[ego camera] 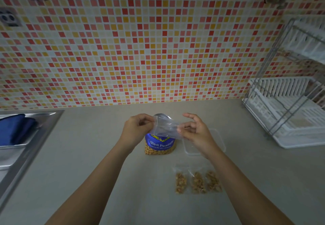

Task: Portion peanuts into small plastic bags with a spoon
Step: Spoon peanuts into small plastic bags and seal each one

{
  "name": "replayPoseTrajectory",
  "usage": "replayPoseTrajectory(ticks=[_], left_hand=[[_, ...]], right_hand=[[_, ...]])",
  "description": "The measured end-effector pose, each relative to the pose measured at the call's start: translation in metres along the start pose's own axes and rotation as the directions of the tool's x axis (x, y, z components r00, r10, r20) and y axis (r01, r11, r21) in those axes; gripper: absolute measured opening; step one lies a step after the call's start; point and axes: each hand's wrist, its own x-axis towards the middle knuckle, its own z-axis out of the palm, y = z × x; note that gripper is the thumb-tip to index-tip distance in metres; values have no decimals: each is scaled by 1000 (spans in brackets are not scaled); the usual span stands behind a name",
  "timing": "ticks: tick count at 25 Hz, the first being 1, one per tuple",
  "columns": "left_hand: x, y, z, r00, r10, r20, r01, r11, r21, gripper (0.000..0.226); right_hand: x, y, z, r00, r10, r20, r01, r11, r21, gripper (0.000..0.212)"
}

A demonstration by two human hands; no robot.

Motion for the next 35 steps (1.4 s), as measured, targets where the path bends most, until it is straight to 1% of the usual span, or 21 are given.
replayPoseTrajectory(ticks=[2, 4, 6, 7, 8, 9, 11, 14, 18, 20, 22, 23, 24, 25, 26, 27, 28, 29, 30, 32, 35], left_hand=[[1, 1, 1, 1000, -10, 5, 10, 1000, -13, 29], [3, 2, 3, 1000, -19, -17, 18, 1000, -17, 26], [5, 2, 6, 999, -27, -34, 26, 999, -32, 22], [6, 3, 6, 999, -33, -31, 31, 998, -60, 23], [8, 4, 7, 999, -38, -20, 36, 995, -88, 26], [9, 5, 9, 999, -47, -9, 46, 993, -106, 30], [10, 6, 14, 998, -55, 18, 57, 990, -131, 34], [11, 7, 22, 998, -35, 52, 42, 988, -150, 37], [18, 3, 23, 996, -57, 69, 67, 986, -153, 40], [21, 2, 22, 992, -73, 100, 86, 987, -134, 42], [24, 3, 19, 996, -24, 90, 33, 995, -95, 39], [25, 3, 17, 999, 37, 34, -37, 999, -12, 34], [30, 2, 14, 992, 114, -52, -104, 982, 156, 31], [36, -1, 9, 976, 185, -118, -130, 920, 369, 32], [42, -6, 4, 969, 202, -142, -92, 828, 552, 37], [48, -11, 0, 981, 132, -143, -2, 743, 669, 43], [52, -16, -4, 990, 17, -138, 88, 693, 715, 46], [53, -19, -4, 991, -58, -120, 126, 703, 700, 43], [54, -23, -3, 993, -64, -95, 110, 759, 642, 35], [51, -23, 4, 997, 59, -57, -20, 848, 530, 19], [44, -14, 11, 967, 253, -29, -209, 855, 475, 19]], right_hand=[[2, 1, -2, 1000, 19, 25, -19, 1000, -2, 49], [6, 1, 0, 998, 0, -57, -4, 998, -65, 50], [5, 0, 4, 965, -204, -168, 143, 938, -316, 50], [4, -2, 7, 932, -340, -123, 249, 850, -465, 52], [4, -5, 9, 903, -430, -19, 342, 744, -575, 57], [3, -8, 12, 888, -450, 94, 398, 651, -646, 63], [7, -11, 14, 888, -393, 239, 431, 529, -731, 77], [15, -8, 18, 896, -348, 276, 423, 483, -766, 85], [24, -4, 19, 877, -423, 226, 448, 555, -700, 64], [28, -1, 20, 881, -419, 221, 458, 639, -618, 55], [31, 4, 19, 900, -399, 178, 429, 730, -532, 49], [32, 6, 18, 917, -375, 134, 390, 776, -495, 49], [33, 8, 16, 936, -342, 86, 342, 819, -462, 51], [35, 10, 14, 953, -298, 46, 288, 854, -433, 53], [36, 11, 11, 969, -246, 25, 235, 883, -407, 54], [37, 13, 9, 982, -190, 21, 183, 906, -383, 55], [37, 16, 8, 990, -136, 33, 139, 923, -360, 54], [38, 18, 7, 994, -91, 52, 104, 935, -340, 52], [38, 22, 6, 996, -57, 71, 77, 943, -323, 50], [40, 29, 6, 996, -15, 89, 41, 953, -301, 50], [42, 36, 4, 995, 10, 94, 15, 967, -254, 54]])
